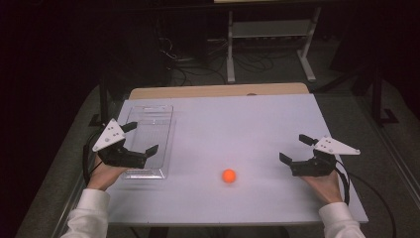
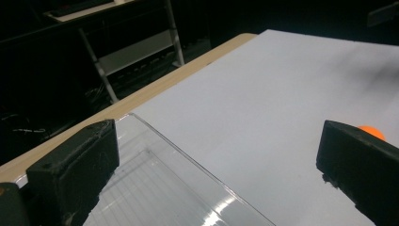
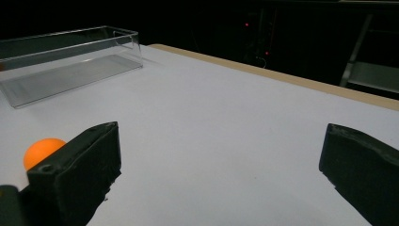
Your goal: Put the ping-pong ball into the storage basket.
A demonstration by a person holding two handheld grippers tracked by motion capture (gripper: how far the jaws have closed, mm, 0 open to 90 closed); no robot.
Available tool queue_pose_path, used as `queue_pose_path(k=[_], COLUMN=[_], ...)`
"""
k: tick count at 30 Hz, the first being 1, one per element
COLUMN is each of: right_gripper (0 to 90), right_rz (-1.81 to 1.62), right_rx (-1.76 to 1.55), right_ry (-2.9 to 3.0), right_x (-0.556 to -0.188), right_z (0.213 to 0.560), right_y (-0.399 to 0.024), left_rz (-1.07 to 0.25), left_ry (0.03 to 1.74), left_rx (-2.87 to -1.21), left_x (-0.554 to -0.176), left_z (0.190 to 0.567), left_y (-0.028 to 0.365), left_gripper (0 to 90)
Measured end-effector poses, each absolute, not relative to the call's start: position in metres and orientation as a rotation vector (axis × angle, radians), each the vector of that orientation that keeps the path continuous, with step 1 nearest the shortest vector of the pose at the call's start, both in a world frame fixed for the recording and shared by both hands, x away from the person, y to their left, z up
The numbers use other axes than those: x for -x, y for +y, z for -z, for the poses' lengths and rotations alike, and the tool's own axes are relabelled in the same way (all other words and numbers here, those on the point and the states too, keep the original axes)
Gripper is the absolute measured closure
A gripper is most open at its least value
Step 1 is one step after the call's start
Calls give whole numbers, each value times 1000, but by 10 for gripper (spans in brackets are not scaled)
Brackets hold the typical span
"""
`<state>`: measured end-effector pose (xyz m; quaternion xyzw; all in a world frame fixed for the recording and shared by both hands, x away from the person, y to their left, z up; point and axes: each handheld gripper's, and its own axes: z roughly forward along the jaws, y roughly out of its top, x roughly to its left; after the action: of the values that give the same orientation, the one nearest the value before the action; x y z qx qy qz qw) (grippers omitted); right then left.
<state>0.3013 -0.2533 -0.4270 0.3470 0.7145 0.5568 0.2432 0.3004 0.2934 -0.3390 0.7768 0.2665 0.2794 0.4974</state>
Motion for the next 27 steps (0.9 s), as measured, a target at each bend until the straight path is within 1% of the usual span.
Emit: queue_pose_path(k=[27], right_gripper=[0], right_rz=[-1522], right_rx=[-945], right_ry=[1962], right_x=[-302], right_z=[428], right_y=[-253], left_rz=[-621], left_ry=[560], left_rx=[-1986], left_x=[-314], left_z=[324], left_y=[270], left_gripper=[0])
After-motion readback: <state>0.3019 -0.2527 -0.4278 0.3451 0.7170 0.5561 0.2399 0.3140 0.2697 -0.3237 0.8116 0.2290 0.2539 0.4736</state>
